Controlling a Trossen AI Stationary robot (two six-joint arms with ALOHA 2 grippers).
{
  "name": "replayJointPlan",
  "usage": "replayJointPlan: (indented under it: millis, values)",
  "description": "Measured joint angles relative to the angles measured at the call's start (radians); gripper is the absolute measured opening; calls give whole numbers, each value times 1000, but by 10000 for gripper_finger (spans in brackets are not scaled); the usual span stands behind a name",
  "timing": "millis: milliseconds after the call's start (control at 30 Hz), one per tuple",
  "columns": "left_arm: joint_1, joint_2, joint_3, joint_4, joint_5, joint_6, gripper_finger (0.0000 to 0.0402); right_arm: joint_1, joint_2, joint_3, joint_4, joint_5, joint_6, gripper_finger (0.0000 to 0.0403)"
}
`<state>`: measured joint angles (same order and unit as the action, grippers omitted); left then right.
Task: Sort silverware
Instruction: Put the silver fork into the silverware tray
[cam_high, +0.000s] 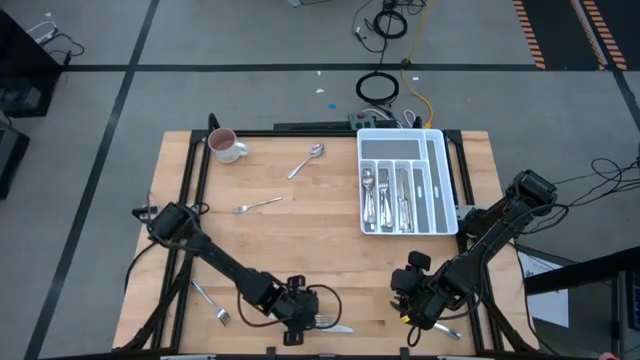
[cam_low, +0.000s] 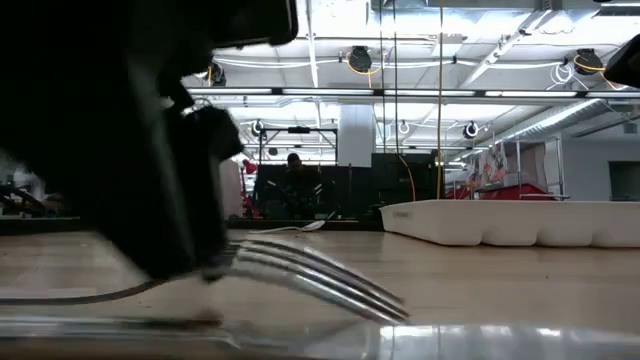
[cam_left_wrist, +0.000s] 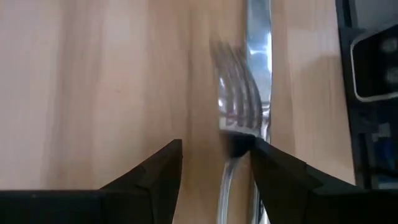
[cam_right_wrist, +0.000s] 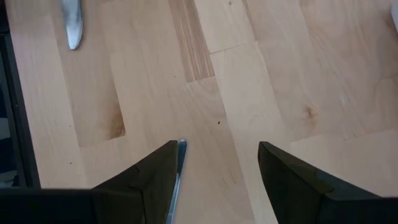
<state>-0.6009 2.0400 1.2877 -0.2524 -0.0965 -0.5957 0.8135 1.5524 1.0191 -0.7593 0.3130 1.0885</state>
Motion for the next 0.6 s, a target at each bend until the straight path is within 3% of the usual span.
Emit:
replayJointPlan:
  millis: [300,400,533,600]
  values:
    - [4,30,4,8,10,2,179,0,0,0,-1,2,0,212]
    - [7,31,3,4,8,2,130,0,0,0,-1,3,0,212]
    - [8,33,2,4,2,1,28,0,0,0,-1,3,0,212]
    - [7,33,4,6,0,-1,14,0,0,0,-1,5,0,212]
